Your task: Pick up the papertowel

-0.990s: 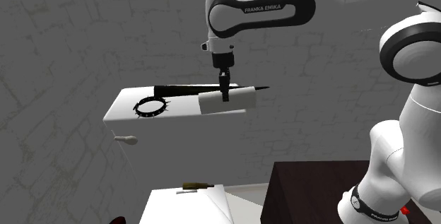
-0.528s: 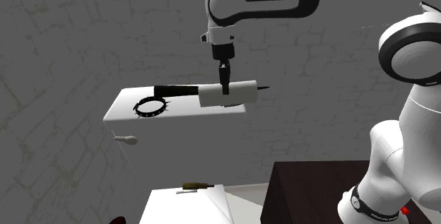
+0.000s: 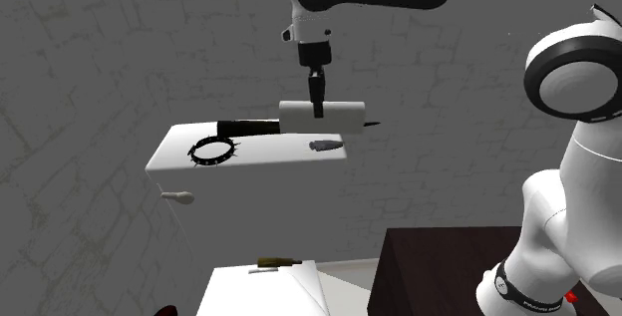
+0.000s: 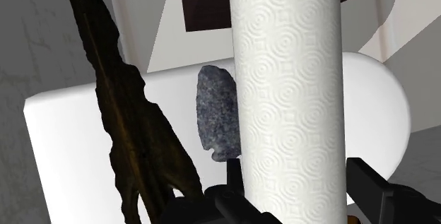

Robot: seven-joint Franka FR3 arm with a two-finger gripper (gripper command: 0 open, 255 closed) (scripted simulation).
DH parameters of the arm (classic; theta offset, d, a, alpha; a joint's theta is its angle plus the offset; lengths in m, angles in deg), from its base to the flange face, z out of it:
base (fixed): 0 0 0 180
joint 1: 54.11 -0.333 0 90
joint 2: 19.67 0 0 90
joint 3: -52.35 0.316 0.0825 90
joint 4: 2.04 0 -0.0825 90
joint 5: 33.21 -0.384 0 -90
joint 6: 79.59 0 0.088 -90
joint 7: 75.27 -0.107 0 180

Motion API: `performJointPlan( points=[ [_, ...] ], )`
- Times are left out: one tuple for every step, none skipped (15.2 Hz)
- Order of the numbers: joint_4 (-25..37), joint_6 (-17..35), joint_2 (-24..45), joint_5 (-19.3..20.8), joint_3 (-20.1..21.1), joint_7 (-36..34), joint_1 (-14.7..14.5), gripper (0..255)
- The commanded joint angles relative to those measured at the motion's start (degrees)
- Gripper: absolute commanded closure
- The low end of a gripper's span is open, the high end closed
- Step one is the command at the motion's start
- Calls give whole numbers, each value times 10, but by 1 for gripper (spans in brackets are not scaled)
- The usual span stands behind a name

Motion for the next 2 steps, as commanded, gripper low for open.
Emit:
performJointPlan(
  points=[
    [8,-8,0,0,0,-1,1,255],
    [8,-8,0,0,0,-1,1,255]
  ],
)
